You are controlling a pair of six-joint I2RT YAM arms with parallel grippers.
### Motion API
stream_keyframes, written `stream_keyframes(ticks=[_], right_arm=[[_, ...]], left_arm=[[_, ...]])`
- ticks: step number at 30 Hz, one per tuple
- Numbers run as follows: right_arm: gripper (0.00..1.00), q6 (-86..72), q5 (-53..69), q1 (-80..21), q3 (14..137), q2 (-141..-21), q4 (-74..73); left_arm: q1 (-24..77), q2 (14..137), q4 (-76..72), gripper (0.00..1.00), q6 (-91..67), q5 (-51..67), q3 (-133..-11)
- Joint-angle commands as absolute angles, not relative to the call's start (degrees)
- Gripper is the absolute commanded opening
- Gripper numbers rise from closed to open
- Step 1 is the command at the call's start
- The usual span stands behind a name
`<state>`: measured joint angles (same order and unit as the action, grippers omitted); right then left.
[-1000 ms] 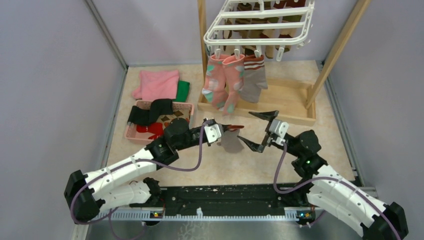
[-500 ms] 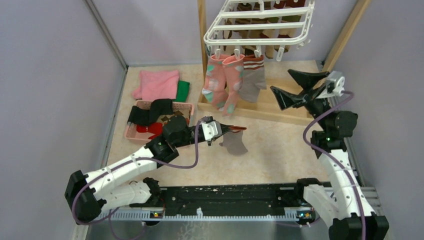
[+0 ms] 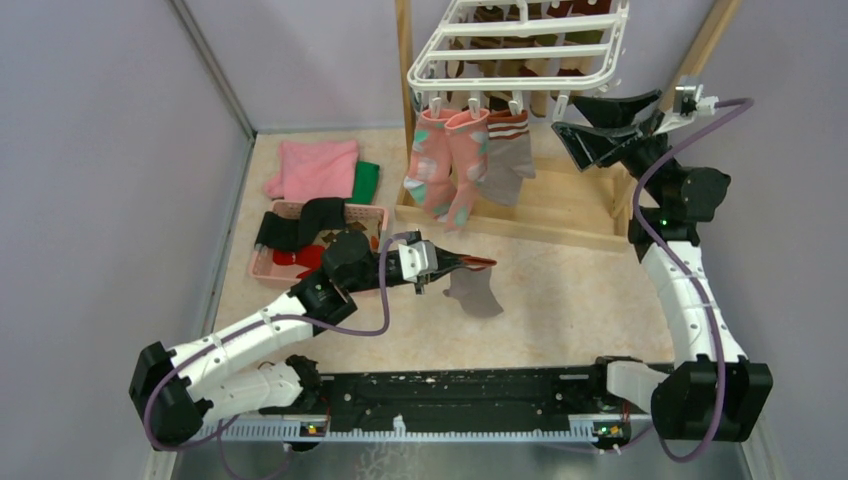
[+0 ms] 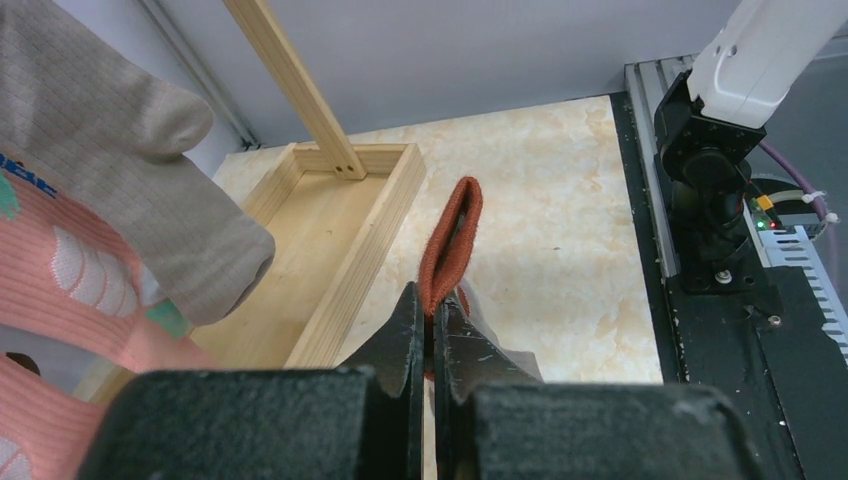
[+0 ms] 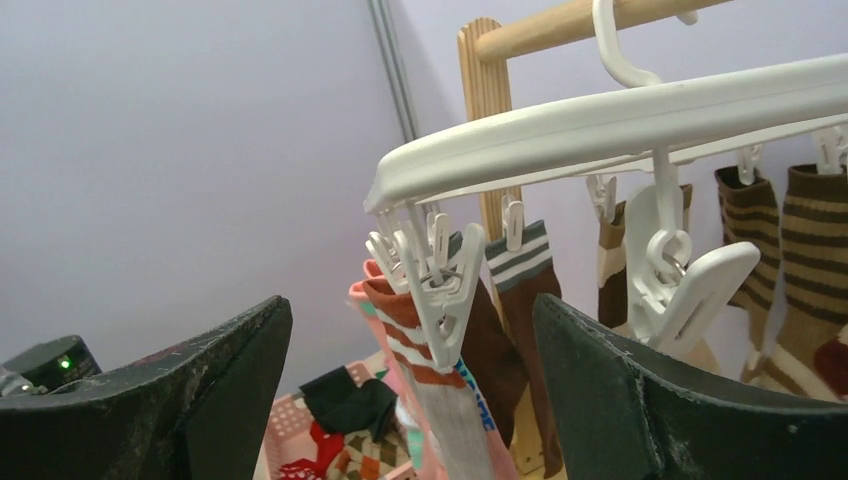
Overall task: Clip the socks to the hanger
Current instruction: Open the clamp at the hanger.
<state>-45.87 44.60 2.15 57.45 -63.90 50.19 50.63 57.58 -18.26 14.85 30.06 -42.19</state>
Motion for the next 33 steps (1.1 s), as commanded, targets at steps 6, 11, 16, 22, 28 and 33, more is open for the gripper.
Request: stream_keyframes(ticks=[6,11,16,22,28,33], right_arm=[[0.87,-53.24,44.07,2.61,64.55,-68.06,51.42],[0.87,-56.13,44.88,2.61,66.08,-70.81,55.27],[0.85,-58.44,46.04,2.57,67.25,-73.2,57.89],[0.82,-58.66,46.96,2.61,68.41,-74.48,58.62],[0.76,-59.89,47.67,2.61,69.28,-75.71,61.01],[0.74,-60.01,47.76,2.59,69.82,-76.31,61.5]], left_arm=[[50.36,55.24,-23.18,0.0,13.38,32.16,-41.88],[50.36,55.38,-23.63,0.0,13.19,32.12,-41.72],[50.36,55.46,-24.16,0.0,13.2,32.37,-41.69],[50.36,55.51,-24.54,0.0,13.06,32.45,-41.64],[50.36,56.04,-24.96,0.0,12.77,32.56,-41.68],[50.36,56.63,-25.23,0.0,12.67,32.78,-41.92]])
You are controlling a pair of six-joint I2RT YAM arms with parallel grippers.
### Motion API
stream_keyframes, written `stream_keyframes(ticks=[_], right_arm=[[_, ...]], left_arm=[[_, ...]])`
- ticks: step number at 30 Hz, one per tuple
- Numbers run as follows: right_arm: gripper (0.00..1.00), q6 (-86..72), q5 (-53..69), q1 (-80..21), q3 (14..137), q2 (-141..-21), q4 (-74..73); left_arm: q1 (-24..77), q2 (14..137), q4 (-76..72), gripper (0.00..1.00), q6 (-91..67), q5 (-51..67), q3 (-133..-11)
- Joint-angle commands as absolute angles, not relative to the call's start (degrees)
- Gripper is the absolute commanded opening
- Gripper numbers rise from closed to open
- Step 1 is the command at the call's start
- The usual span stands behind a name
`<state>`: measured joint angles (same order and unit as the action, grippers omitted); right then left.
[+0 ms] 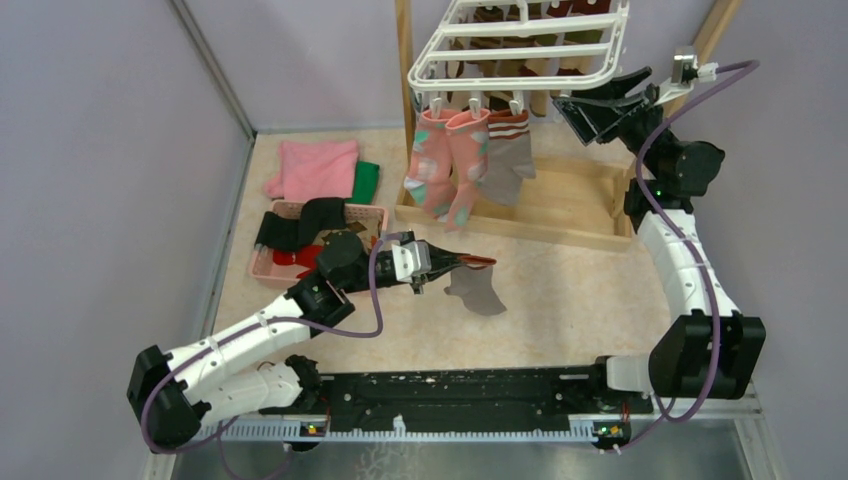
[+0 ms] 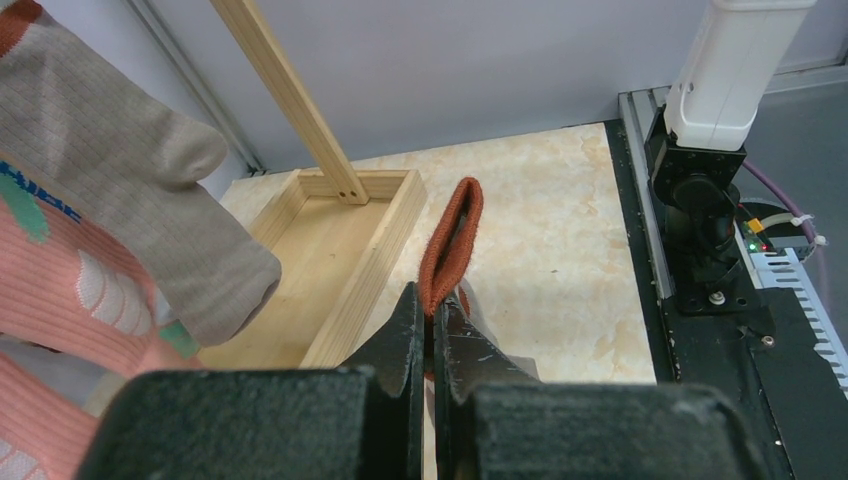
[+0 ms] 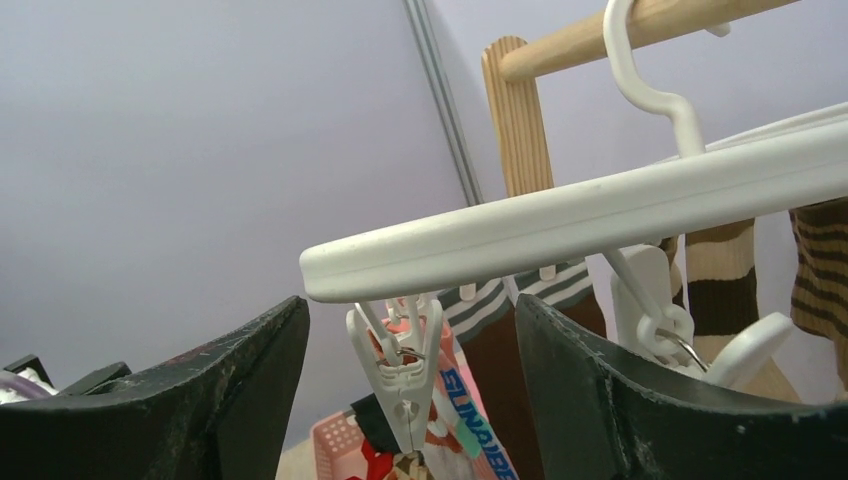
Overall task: Clip the socks to the hanger
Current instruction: Open the clamp at the hanger.
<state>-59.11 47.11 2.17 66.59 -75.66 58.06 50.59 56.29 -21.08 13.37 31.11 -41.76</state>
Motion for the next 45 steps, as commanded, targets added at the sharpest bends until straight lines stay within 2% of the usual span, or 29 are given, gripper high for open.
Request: stream_keyframes(ticks=[1,7,10,12,14,18,23,29,37,45], right_arm=[[0.74,-60.14,47.81,2.58,69.91,-76.42,61.59],[0.67,-60.89,48.03,2.55,69.96,-76.98,62.57],[0.61,-61.07,48.31,2.56,70.26,-77.29,62.82],[0.53,-61.38,48.41,2.62,70.49,-77.47,63.13],[0.39,-61.96,48.5,2.56,70.48,-77.55,63.88],[0.23,-62.66,48.65,2.62,70.3,-77.53,65.46],[0.14,-63.37,48.69,2.62,70.04,-77.47,66.55],[0.0,-65.68,49.17,2.59,69.72,-77.57,69.38],[0.0,-67.63,48.78,2.64,69.09,-76.75,67.98],[0.0,-68.89,49.29,2.68,67.99,-75.94,68.88]], left_arm=[[50.36,56.72,-25.25,0.0,12.67,32.78,-42.01],[50.36,56.98,-25.34,0.0,12.66,32.78,-42.05],[50.36,56.99,-25.51,0.0,12.68,32.7,-42.1],[50.36,57.04,-25.65,0.0,12.72,32.74,-42.21],[50.36,57.07,-25.86,0.0,12.6,32.78,-42.27],[50.36,57.24,-26.67,0.0,11.85,32.55,-42.36],[50.36,58.97,-30.03,0.0,9.32,31.48,-44.18],[50.19,67.27,-30.77,0.0,3.44,31.73,-54.04],[47.41,77.63,-32.07,0.0,-5.94,31.9,-66.14],[40.06,87.64,-37.18,0.0,-21.18,38.92,-76.83]])
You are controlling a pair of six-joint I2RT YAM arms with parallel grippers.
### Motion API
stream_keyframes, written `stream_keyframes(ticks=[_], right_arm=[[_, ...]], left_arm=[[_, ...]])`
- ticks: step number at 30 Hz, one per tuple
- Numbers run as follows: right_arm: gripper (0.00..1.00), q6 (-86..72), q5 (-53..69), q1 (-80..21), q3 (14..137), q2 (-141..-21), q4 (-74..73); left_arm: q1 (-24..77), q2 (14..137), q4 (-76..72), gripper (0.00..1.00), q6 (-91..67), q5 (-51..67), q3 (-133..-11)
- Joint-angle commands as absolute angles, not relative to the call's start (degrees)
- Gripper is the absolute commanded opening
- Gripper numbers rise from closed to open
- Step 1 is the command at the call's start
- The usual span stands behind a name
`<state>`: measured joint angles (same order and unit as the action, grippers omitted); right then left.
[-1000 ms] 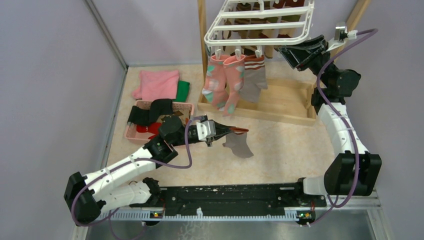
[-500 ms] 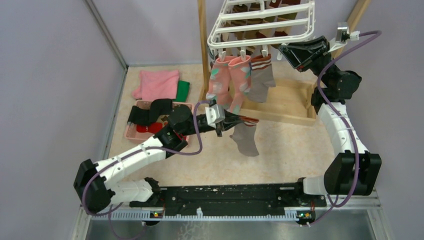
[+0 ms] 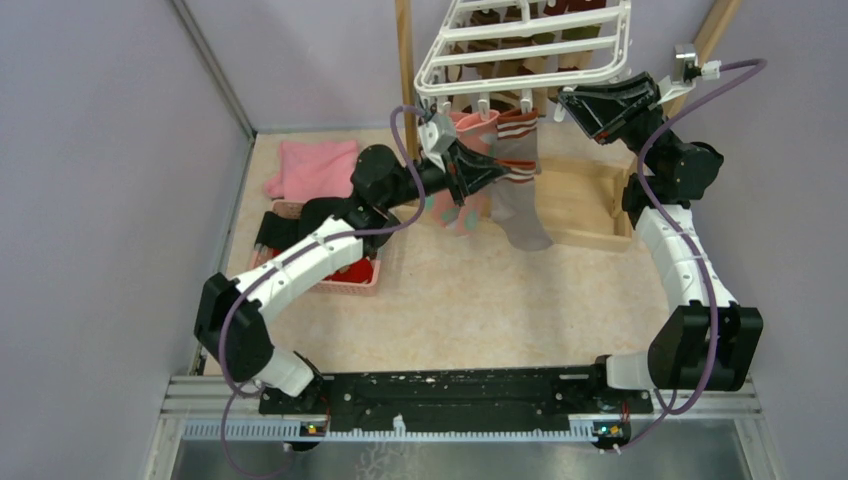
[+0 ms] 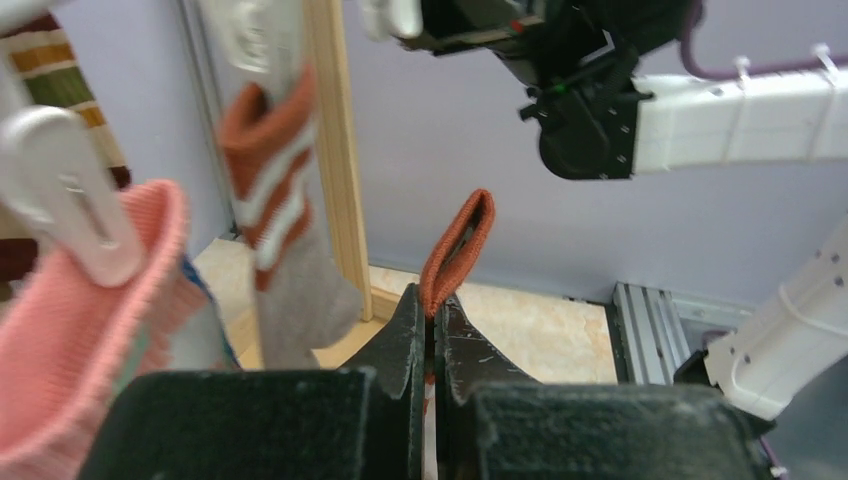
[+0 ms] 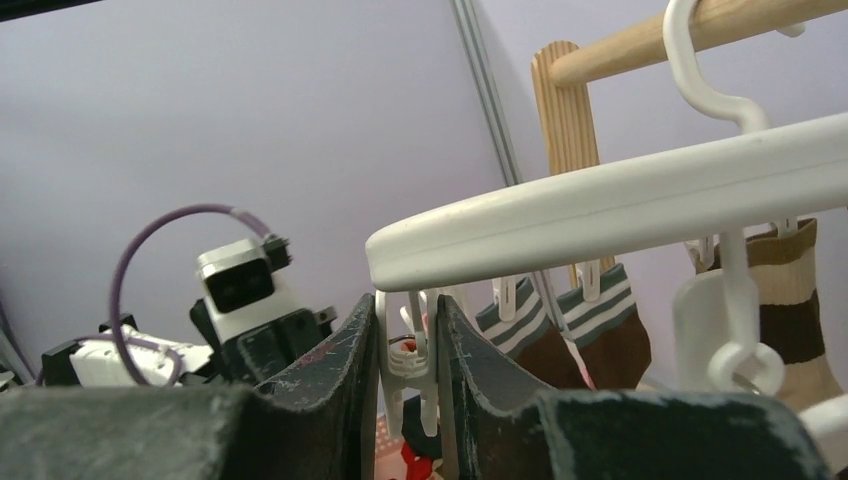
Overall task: Clip the socks to the hanger
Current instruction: Open the clamp at the hanger, then clamp the sock onto the hanger.
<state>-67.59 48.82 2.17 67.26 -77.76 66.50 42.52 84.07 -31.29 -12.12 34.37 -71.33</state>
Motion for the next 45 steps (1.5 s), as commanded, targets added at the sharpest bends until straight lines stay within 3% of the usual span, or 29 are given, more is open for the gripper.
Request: stream_keyframes(ticks=[1,23,45], right_arm=[[0.0,-69.09,49.35,2.68,67.88,-76.01,69.11],[0.0,-71.44,50.42,2.73,67.96,-77.96,72.59],[0.0,-72.51,50.51,2.72,67.92,-78.45,74.19]], left_arm=[[40.0,88.6,-37.09,0.0,-21.26,39.09,-77.94],[41.0,100.9,-30.09,0.0,-24.43,38.87,-96.86],[42.89,102.1,-31.0,0.0,-25.26,32.97,-99.09]])
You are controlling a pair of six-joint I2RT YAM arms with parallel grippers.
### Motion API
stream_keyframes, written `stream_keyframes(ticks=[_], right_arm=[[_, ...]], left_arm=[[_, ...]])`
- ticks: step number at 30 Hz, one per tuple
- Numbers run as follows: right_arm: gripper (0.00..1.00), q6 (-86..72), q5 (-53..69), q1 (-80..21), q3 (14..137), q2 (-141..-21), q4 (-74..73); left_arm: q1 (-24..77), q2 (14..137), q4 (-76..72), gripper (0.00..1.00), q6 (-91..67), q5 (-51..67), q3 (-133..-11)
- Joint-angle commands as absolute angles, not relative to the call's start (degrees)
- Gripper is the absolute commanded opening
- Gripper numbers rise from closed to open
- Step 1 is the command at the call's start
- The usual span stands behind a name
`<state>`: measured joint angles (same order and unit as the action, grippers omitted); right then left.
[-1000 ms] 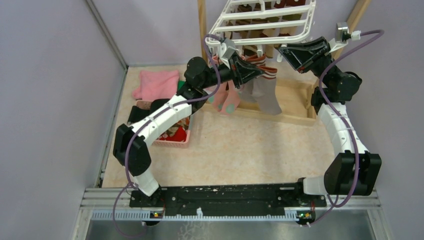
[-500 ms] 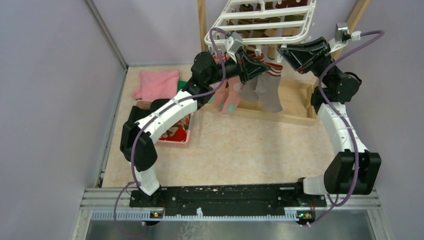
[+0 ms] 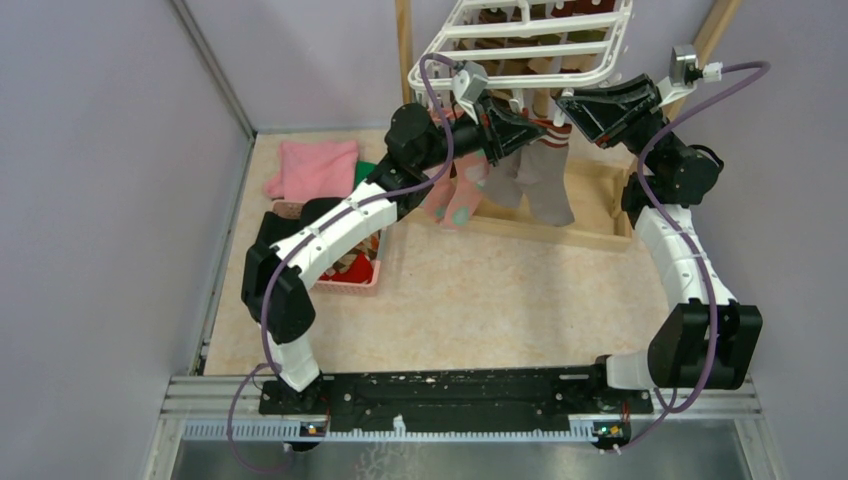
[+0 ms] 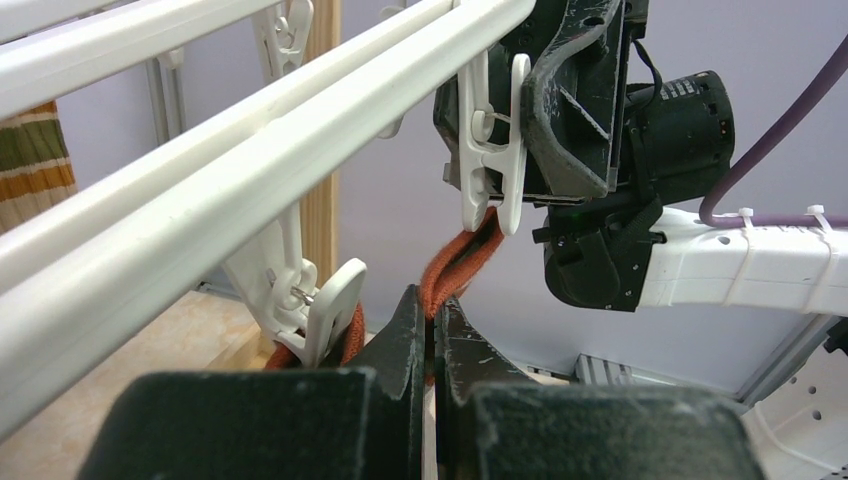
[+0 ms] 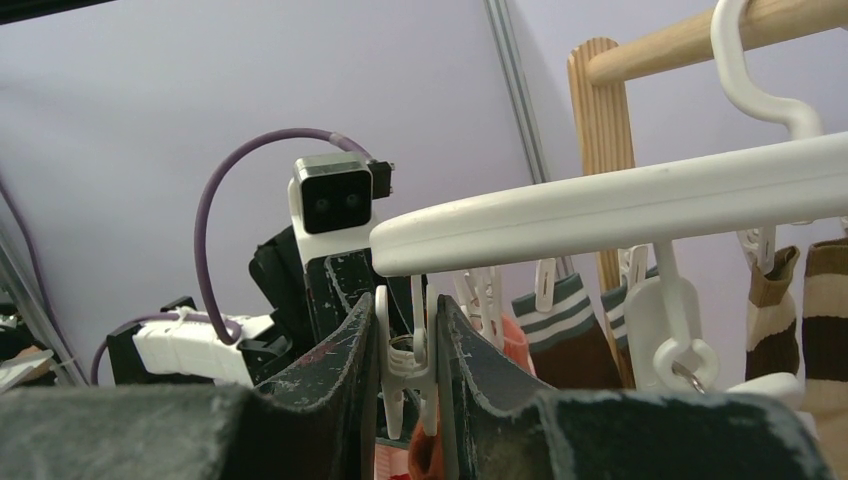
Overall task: Clip the socks to the hanger
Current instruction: Clamp the sock onto the hanger.
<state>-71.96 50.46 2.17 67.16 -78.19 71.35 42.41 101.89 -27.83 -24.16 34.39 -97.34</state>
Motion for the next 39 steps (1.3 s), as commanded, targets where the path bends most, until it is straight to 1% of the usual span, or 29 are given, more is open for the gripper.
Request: stream_keyframes(ticks=[1,23,39], right_arm=[[0.0,-72.53,50.53,2.74,67.91,-78.41,74.18],[0.0,-72.16,50.72,2.77,67.76,-78.83,74.08],[0.0,-72.01,51.15,2.75,67.87,-79.02,74.21]], left_arm=[[42.93,102.0,-31.13,0.0,-25.31,32.61,-98.87],[43.17,100.79,-33.13,0.0,-26.32,32.1,-98.88],[43.24,100.47,-36.34,0.0,-30.23,31.74,-100.01]])
